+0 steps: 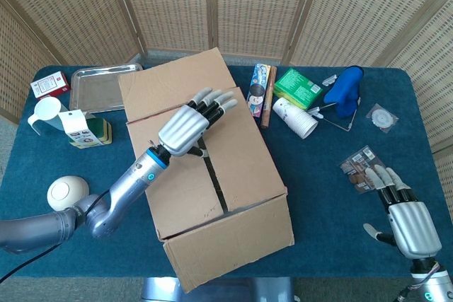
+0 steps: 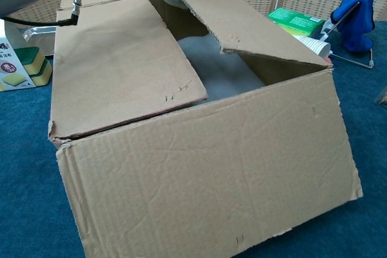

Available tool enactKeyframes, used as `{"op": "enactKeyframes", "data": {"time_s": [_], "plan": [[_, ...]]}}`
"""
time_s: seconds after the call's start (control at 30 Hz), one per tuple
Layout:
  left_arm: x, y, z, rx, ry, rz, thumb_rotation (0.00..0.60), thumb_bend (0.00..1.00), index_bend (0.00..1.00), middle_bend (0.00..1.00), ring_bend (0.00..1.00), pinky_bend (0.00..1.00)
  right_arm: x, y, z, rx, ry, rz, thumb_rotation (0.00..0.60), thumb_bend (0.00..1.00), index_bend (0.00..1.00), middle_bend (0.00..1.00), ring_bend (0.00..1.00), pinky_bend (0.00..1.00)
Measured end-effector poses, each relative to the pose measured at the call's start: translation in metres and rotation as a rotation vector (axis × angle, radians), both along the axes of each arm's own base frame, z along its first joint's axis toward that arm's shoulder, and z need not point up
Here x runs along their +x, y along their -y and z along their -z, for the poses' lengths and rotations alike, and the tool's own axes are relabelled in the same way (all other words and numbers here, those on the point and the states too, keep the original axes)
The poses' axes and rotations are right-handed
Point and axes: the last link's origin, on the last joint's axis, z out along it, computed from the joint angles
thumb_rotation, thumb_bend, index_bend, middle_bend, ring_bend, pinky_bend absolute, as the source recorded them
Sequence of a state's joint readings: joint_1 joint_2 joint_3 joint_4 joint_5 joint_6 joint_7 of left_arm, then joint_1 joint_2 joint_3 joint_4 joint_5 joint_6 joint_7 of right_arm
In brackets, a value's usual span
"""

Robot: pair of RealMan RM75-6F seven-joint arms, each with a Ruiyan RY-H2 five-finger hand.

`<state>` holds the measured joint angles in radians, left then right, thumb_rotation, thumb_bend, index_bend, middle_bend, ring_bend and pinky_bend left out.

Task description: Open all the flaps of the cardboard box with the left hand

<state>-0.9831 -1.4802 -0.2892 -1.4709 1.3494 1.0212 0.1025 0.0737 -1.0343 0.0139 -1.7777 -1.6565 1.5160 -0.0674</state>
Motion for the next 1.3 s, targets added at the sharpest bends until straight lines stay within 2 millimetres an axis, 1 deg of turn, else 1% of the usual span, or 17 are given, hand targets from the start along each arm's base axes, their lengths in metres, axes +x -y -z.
{"op": "enactKeyframes", "data": {"time_s": [0.17,0.4,0.5,0.67,0.93,1.03,1.13,1.2,1.3], "plan": [[0.010,-0.008,-0.003,0.019,0.018,0.004,0.600,0.48,0.01,0.00,0.00,0.03,0.000,0.001,0.000,0.003,0.003,0.000,0.600,0.00,0.00,0.00,0.00,0.23],[0.034,-0.017,-0.002,0.039,0.049,0.023,0.600,0.48,0.01,0.00,0.00,0.03,-0.001,0.002,-0.003,-0.002,0.012,0.007,0.600,0.00,0.00,0.00,0.00,0.23],[0.047,-0.020,-0.003,0.062,0.062,0.043,0.600,0.48,0.00,0.00,0.00,0.03,-0.002,0.002,-0.004,-0.005,0.017,0.011,0.600,0.00,0.00,0.00,0.00,0.23],[0.062,-0.024,-0.001,0.083,0.078,0.064,0.600,0.48,0.00,0.00,0.00,0.03,-0.003,0.003,-0.006,-0.008,0.025,0.019,0.600,0.00,0.00,0.00,0.00,0.23],[0.108,-0.047,0.005,0.172,0.178,0.109,0.600,0.48,0.00,0.00,0.00,0.04,-0.005,0.003,-0.008,-0.014,0.026,0.030,0.600,0.00,0.00,0.00,0.00,0.23],[0.125,-0.052,0.014,0.188,0.219,0.112,0.600,0.48,0.00,0.00,0.00,0.04,-0.006,0.002,-0.006,-0.007,0.021,0.032,0.600,0.00,0.00,0.00,0.00,0.23],[0.139,-0.053,0.023,0.180,0.261,0.108,0.600,0.48,0.00,0.00,0.00,0.04,-0.006,0.002,-0.006,-0.007,0.022,0.031,0.600,0.00,0.00,0.00,0.00,0.23],[0.143,-0.052,0.024,0.183,0.276,0.108,0.600,0.48,0.00,0.00,0.00,0.05,-0.005,0.002,-0.007,-0.010,0.023,0.030,0.600,0.00,0.00,0.00,0.00,0.23],[0.141,-0.052,0.024,0.184,0.274,0.110,0.600,0.48,0.00,0.00,0.00,0.05,-0.006,0.002,-0.007,-0.009,0.025,0.032,0.600,0.00,0.00,0.00,0.00,0.23]]}}
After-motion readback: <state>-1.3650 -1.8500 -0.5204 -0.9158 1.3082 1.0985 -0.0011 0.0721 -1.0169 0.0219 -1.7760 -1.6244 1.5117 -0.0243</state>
